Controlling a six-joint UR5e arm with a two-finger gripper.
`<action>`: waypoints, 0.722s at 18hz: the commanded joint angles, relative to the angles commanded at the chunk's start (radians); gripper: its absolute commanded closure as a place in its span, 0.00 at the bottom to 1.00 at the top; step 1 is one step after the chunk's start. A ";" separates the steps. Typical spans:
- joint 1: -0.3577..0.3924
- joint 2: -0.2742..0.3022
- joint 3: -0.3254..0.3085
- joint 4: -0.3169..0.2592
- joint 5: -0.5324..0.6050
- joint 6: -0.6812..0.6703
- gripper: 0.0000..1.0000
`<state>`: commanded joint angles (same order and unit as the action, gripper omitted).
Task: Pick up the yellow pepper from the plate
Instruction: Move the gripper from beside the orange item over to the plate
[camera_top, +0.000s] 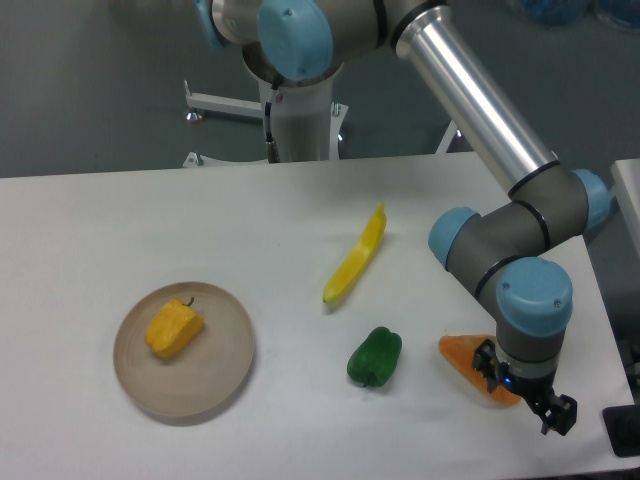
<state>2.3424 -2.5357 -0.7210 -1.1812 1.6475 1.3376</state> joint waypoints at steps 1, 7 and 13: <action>-0.002 0.000 -0.002 0.000 0.000 0.000 0.01; -0.028 0.041 -0.046 -0.006 0.002 -0.015 0.00; -0.067 0.199 -0.247 -0.015 -0.005 -0.121 0.00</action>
<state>2.2750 -2.3365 -0.9676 -1.1965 1.6429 1.2168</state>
